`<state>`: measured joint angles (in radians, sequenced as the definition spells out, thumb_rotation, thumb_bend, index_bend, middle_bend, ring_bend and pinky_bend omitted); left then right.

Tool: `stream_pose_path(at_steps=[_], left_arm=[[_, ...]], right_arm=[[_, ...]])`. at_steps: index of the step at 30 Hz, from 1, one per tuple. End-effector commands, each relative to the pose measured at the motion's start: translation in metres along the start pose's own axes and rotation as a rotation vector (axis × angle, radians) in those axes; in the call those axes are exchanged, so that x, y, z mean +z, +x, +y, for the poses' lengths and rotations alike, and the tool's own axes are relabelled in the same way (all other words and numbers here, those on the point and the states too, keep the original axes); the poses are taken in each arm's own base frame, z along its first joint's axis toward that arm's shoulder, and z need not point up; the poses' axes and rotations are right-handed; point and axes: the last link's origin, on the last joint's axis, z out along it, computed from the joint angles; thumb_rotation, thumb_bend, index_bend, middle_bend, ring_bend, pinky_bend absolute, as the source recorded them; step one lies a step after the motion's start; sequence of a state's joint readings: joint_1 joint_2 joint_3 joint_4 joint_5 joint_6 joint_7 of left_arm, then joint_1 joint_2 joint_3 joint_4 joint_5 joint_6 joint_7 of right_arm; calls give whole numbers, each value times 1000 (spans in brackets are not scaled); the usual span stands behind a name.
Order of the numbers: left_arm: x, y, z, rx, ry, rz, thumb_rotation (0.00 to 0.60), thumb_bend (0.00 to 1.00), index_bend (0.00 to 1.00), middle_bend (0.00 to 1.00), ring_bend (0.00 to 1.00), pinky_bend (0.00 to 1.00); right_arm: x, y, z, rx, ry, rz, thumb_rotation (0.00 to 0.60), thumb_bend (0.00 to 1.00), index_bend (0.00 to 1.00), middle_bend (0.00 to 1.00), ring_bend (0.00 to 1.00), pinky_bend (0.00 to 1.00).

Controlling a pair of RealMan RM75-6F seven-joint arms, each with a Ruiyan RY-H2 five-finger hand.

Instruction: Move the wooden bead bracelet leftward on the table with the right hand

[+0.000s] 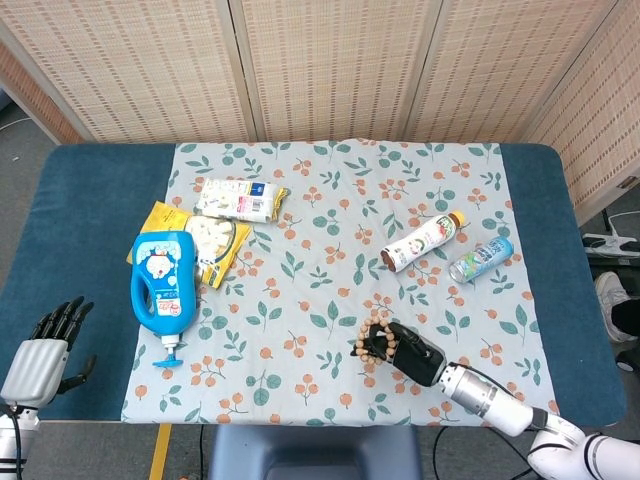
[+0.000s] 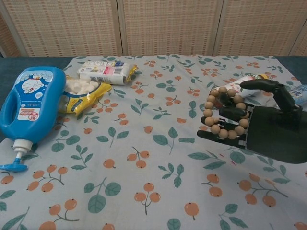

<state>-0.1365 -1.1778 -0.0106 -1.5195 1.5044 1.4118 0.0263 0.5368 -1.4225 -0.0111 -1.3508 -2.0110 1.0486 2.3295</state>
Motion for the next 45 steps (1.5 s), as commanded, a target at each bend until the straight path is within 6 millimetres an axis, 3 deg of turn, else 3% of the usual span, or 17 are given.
stream_pose_path(at_steps=[1,9,13,23,26,31,34,40,42,45], left_arm=[[0,0,0,0,-1,1,600,427,0,0,0,148],[0,1,-1,-1,-1,1,600,427,0,0,0,148],[0,0,0,-2,-1,0,600,426,0,0,0,149],[0,1,0,-1,0,2,600,426,0,0,0,149],[0,1,0,-1,0,3,600,426,0,0,0,149],[-1,1,0,-2,-1,5,600,428,0,0,0,149],[-1,2,0,-2,-1,6,600,429,0,0,0,149],[-2,2,0,-4,-1,8,600,430,0,0,0,149],[-2,2,0,-4,-2,8,600,432,0,0,0,150],[-2,2,0,-4,-3,9,600,432,0,0,0,149]], right_arm=[[3,-1,5,-64,-16,-12,246,412,460,649,299,267],[6,-4,4,-126,-11,7,237,434,469,646,297,267],[5,-6,6,-147,-18,-1,235,596,487,645,295,267],[6,-8,5,-162,-24,-8,299,833,499,645,290,267],[6,-8,4,-172,-32,-8,364,986,500,645,284,267],[6,-9,3,-188,-46,-14,558,1000,482,645,256,265],[6,-10,2,-191,-46,-20,600,1000,467,644,246,264],[5,-12,2,-227,-63,-40,600,1000,408,604,219,260],[4,-10,4,-269,-61,-35,551,1000,372,584,211,259],[4,-10,8,-291,-56,-22,428,983,344,571,206,255]])
